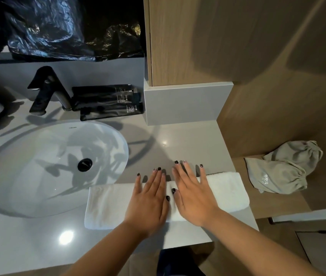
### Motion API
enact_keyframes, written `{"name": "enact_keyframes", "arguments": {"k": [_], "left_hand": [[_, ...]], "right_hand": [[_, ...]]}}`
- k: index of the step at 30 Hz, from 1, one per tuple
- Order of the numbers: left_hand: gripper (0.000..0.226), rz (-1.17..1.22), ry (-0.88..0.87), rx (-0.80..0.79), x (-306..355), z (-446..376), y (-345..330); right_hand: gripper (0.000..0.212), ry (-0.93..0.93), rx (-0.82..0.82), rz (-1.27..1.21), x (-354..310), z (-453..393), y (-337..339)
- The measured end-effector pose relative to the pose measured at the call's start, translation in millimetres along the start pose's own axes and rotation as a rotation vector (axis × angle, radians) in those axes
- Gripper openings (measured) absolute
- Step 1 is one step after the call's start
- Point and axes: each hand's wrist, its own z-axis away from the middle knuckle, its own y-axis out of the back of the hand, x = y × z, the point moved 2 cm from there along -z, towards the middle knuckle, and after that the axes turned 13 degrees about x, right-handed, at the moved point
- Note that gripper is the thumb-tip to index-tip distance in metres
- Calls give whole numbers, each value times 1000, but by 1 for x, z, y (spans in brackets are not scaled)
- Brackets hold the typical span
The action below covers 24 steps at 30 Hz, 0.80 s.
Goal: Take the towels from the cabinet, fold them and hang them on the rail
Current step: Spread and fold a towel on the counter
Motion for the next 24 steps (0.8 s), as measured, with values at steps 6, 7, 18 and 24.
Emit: {"name": "enact_keyframes", "arguments": {"k": [6,7,18,24], "left_hand": [[72,-31,133,-2,-32,21,7],[75,-46,154,-11,-42,28,10],[83,8,-14,-108,-90,46,29],[84,102,5,-40,-98,44,31]], "right_hand": [[83,-36,-9,-78,43,7,9],[89,-63,-19,-53,54,9,11],[87,106,-155,-58,101,12,17],[84,104,-109,-103,105,7,12]]}}
